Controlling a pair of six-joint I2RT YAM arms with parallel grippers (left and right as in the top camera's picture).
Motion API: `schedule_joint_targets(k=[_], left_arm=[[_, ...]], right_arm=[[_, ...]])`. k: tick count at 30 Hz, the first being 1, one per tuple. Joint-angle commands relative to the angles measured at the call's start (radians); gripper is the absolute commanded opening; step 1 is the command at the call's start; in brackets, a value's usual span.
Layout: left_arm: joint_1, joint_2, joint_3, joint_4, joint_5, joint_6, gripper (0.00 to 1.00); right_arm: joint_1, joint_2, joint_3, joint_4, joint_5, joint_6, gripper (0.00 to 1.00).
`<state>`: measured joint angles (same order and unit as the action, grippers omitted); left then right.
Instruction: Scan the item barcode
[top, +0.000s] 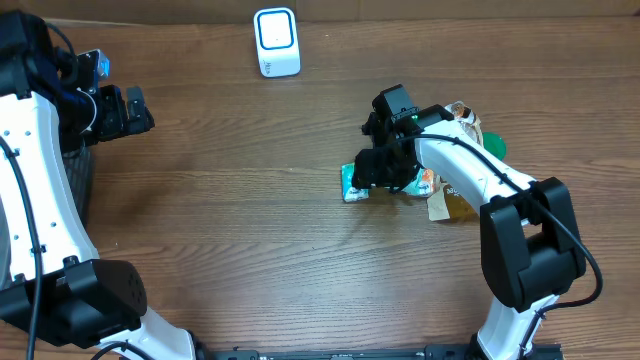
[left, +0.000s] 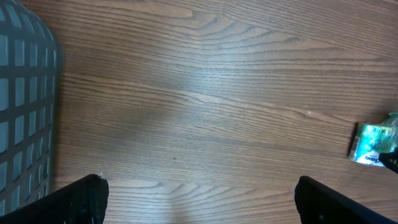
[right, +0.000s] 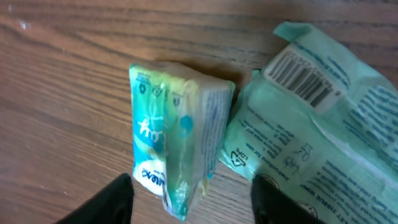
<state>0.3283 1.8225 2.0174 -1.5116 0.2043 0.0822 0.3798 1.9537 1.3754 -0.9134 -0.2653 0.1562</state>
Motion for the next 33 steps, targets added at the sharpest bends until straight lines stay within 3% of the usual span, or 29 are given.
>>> schedule_joint_targets(k=[1, 13, 15, 16, 27, 33], left_arm=[[0.004, -0.004, 0.005, 0.002, -0.002, 0.016, 1.00], [0.004, -0.004, 0.005, 0.002, -0.002, 0.016, 1.00], [0.004, -0.004, 0.005, 0.002, -0.002, 0.016, 1.00], [0.004, -0.004, 0.005, 0.002, -0.002, 0.016, 1.00], [0.004, -0.004, 0.005, 0.002, -0.002, 0.016, 1.00], [0.004, -0.004, 0.005, 0.002, -0.002, 0.016, 1.00]], right_arm=[[0.000, -0.019, 0.022, -0.013, -0.006, 0.005, 0.62], [0.014, -0.268, 0.283, -0.247, 0.036, 0.005, 0.74], [0.019, -0.363, 0.323, -0.307, 0.055, 0.005, 0.85], [0.019, -0.398, 0.333, -0.328, 0.055, 0.005, 1.00], [0.019, -0.734, 0.346, -0.571, 0.043, 0.005, 1.00], [0.018, -0.816, 0.346, -0.589, 0.109, 0.004, 1.00]])
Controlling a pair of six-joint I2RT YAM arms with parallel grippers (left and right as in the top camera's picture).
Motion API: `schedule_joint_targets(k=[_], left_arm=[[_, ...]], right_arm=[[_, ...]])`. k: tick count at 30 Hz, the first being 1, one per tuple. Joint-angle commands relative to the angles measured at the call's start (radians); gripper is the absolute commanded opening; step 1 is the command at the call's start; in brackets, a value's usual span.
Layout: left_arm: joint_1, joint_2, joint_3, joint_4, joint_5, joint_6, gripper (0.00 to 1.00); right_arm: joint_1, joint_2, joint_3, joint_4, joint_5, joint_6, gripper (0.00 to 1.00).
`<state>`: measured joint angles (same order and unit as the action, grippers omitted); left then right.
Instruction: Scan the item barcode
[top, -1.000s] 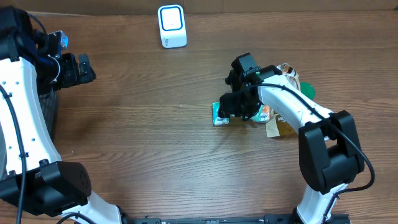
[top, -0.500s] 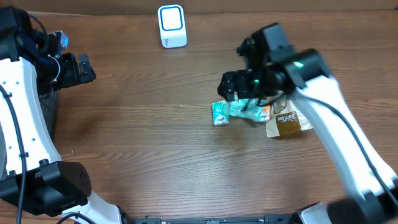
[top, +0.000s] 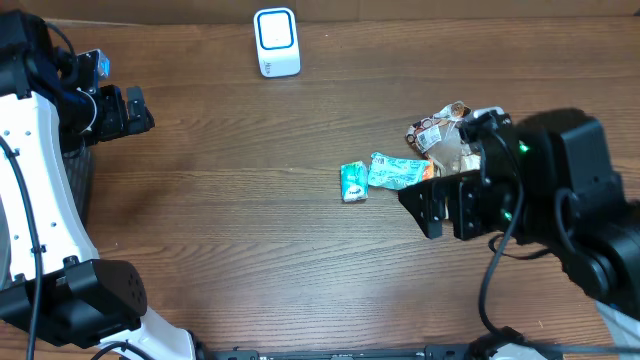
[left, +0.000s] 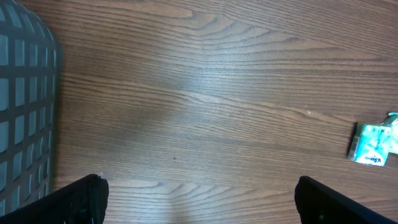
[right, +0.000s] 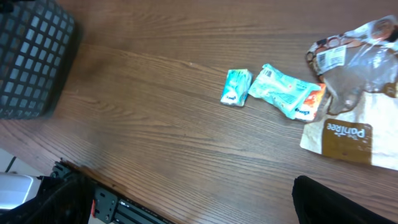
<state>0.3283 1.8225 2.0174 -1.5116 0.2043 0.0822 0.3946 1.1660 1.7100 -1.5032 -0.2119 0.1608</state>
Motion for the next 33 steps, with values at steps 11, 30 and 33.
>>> schedule_joint_targets(k=[11, 30, 33], left_arm=[[0.004, -0.004, 0.005, 0.002, -0.002, 0.016, 1.00], [0.004, -0.004, 0.005, 0.002, -0.002, 0.016, 1.00], [0.004, -0.004, 0.005, 0.002, -0.002, 0.016, 1.00]], right_arm=[[0.002, -0.020, -0.008, 0.053, 0.162, 0.000, 1.00], [-0.189, -0.611, -1.118, 1.268, 0.164, -0.011, 1.00], [-0.204, -0.714, -1.265, 1.388, 0.165, -0.011, 1.00]])
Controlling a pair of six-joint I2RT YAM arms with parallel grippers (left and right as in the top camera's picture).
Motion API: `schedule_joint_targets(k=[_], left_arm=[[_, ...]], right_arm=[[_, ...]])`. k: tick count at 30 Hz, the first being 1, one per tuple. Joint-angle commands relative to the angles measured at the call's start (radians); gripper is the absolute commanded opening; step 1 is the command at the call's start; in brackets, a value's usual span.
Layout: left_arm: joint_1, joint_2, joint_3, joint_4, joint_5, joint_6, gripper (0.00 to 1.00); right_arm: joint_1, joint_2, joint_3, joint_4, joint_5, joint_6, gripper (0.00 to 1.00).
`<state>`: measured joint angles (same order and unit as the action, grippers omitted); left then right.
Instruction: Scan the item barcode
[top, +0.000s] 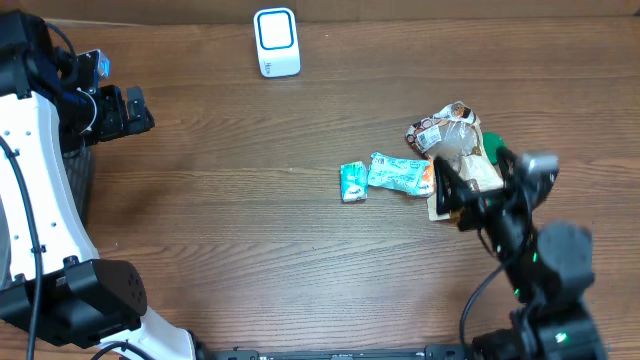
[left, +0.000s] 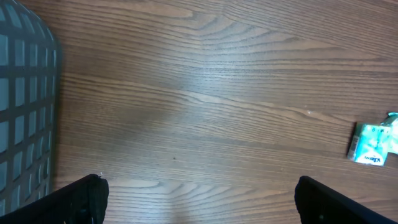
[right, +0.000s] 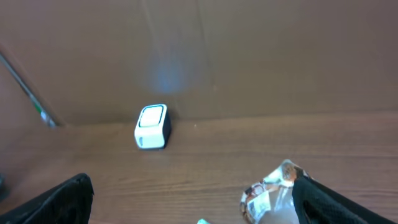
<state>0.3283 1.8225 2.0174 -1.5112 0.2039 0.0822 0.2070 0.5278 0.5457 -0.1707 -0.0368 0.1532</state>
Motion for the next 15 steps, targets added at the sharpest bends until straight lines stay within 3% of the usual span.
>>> schedule_joint_targets(k=[1, 15], left_arm=[[0.004, -0.004, 0.005, 0.002, -0.002, 0.016, 1.00], [0.004, -0.004, 0.005, 0.002, -0.002, 0.016, 1.00]], right_arm=[[-0.021, -0.106, -0.141, 0.082, -0.010, -0.003, 1.00], [-0.039, -0.426, -0.499, 0.245, -0.010, -0.003, 1.00]])
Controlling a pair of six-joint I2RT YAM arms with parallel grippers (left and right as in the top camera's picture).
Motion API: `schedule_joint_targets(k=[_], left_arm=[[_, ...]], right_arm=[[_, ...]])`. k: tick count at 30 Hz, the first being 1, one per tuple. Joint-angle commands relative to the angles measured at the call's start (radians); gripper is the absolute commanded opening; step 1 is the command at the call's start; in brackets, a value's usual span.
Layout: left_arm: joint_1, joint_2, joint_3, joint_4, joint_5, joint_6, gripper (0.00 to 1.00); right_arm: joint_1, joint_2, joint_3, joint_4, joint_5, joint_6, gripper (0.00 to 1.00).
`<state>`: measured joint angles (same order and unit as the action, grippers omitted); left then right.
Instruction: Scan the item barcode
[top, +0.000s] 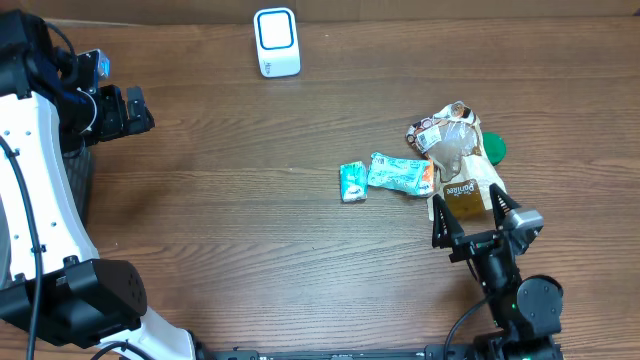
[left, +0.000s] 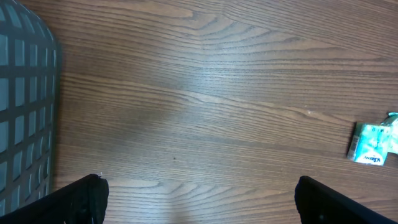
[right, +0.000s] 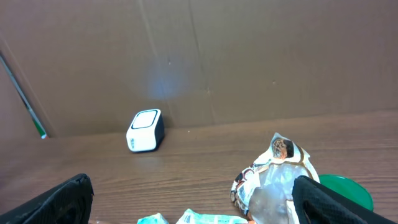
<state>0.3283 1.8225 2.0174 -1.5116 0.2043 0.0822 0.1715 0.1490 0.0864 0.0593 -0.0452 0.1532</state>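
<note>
A white barcode scanner (top: 277, 42) (right: 145, 130) stands at the table's back edge. Mid-table lie a small teal tissue pack (top: 353, 182) (left: 372, 144) and, touching its right side, a green wipes packet (top: 400, 172). My right gripper (top: 467, 212) (right: 199, 211) is open and empty near the front right, facing the back wall across the items. Far to the left, my left gripper (top: 120, 110) (left: 199, 205) hangs open over bare wood with nothing between its fingers.
A crumpled clear snack bag (top: 447, 133) (right: 277, 177), a brown packet (top: 462, 190) and a green lid (top: 493, 147) lie right of the wipes. A black mesh basket (left: 25, 93) stands at the left edge. A brown cardboard wall (right: 249, 56) backs the table.
My right arm has drawn back toward the front edge and now sits lower; its gripper is still open and empty. The items and the left arm have not moved.
My right gripper was low and open over the teal tissue pack. Then it was up high with nothing in it, the pack still on the table. Later it stood over the right-hand pile facing the scanner, and now it sits back near the front edge.
</note>
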Motion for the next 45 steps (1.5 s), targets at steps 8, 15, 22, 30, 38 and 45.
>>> schedule_joint_targets(k=[8, 15, 22, 30, 38, 45], left_arm=[[0.004, -0.004, 0.005, 0.002, -0.002, 0.016, 1.00], [0.004, -0.004, 0.005, 0.002, -0.002, 0.016, 1.00], [0.004, -0.004, 0.005, 0.002, -0.002, 0.016, 1.00], [0.004, -0.004, 0.005, 0.002, -0.002, 0.016, 1.00], [0.004, -0.004, 0.005, 0.002, -0.002, 0.016, 1.00], [0.004, -0.004, 0.005, 0.002, -0.002, 0.016, 1.00]], right_arm=[[-0.004, -0.146, -0.078, -0.077, 0.019, -0.004, 1.00], [-0.003, -0.146, -0.078, -0.143, 0.018, -0.003, 1.00], [-0.005, -0.146, -0.078, -0.143, 0.018, -0.003, 1.00], [-0.005, -0.146, -0.078, -0.143, 0.018, -0.003, 1.00], [-0.005, -0.146, -0.078, -0.143, 0.018, -0.003, 1.00], [-0.005, -0.146, -0.078, -0.143, 0.018, -0.003, 1.00]])
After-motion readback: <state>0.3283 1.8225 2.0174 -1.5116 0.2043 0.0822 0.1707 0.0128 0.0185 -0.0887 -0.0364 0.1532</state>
